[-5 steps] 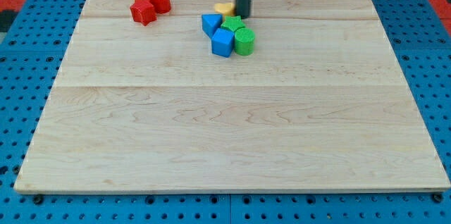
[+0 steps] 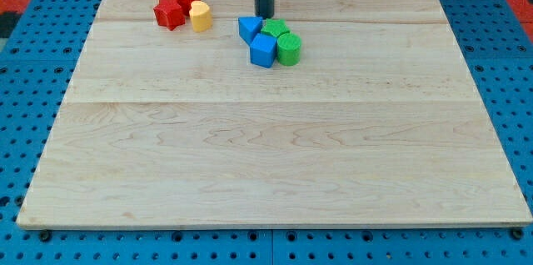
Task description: Slide the triangle parallel to the green star
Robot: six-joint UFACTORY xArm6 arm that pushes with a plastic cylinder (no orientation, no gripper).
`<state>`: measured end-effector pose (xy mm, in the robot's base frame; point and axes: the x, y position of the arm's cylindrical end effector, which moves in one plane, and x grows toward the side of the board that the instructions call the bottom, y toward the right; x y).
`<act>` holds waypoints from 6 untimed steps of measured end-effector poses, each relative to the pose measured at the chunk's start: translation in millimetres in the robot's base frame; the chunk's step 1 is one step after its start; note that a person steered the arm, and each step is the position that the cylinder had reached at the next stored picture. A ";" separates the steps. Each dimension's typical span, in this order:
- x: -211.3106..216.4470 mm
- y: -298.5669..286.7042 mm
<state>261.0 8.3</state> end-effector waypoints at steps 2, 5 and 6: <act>20.5 -2.1; 15.0 -67.1; 29.7 -63.7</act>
